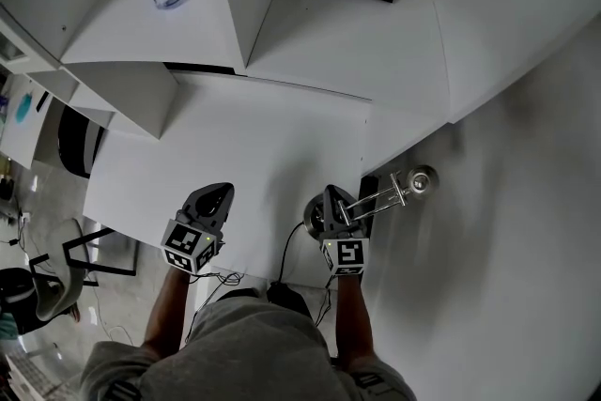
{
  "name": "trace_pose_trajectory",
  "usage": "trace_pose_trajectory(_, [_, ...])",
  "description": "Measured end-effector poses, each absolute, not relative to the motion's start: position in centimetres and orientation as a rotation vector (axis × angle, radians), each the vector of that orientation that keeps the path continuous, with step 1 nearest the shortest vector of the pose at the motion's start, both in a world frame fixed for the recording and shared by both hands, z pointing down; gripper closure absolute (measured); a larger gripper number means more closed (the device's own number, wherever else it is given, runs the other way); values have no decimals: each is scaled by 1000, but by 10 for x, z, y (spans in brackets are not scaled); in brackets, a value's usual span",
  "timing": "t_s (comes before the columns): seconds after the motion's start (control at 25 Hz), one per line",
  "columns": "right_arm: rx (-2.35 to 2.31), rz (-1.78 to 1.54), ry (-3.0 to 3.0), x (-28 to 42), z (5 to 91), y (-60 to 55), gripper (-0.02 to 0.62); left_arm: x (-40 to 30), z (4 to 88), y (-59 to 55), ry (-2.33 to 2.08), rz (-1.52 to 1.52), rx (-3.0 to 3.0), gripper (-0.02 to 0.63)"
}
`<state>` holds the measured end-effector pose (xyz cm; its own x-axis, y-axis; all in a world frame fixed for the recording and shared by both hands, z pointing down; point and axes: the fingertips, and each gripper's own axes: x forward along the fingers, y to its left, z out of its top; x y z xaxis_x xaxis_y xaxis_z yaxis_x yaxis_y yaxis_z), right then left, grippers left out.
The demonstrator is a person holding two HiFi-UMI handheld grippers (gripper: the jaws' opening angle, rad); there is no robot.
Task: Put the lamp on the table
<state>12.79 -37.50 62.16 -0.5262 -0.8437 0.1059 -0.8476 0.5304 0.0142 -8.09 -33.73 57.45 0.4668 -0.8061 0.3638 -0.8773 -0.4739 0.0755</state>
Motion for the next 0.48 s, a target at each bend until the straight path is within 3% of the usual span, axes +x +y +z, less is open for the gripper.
trace_pose_trajectory(0.48, [1468, 54, -2661, 127, 623, -374, 575, -85, 574, -331, -1446, 401, 2455, 601])
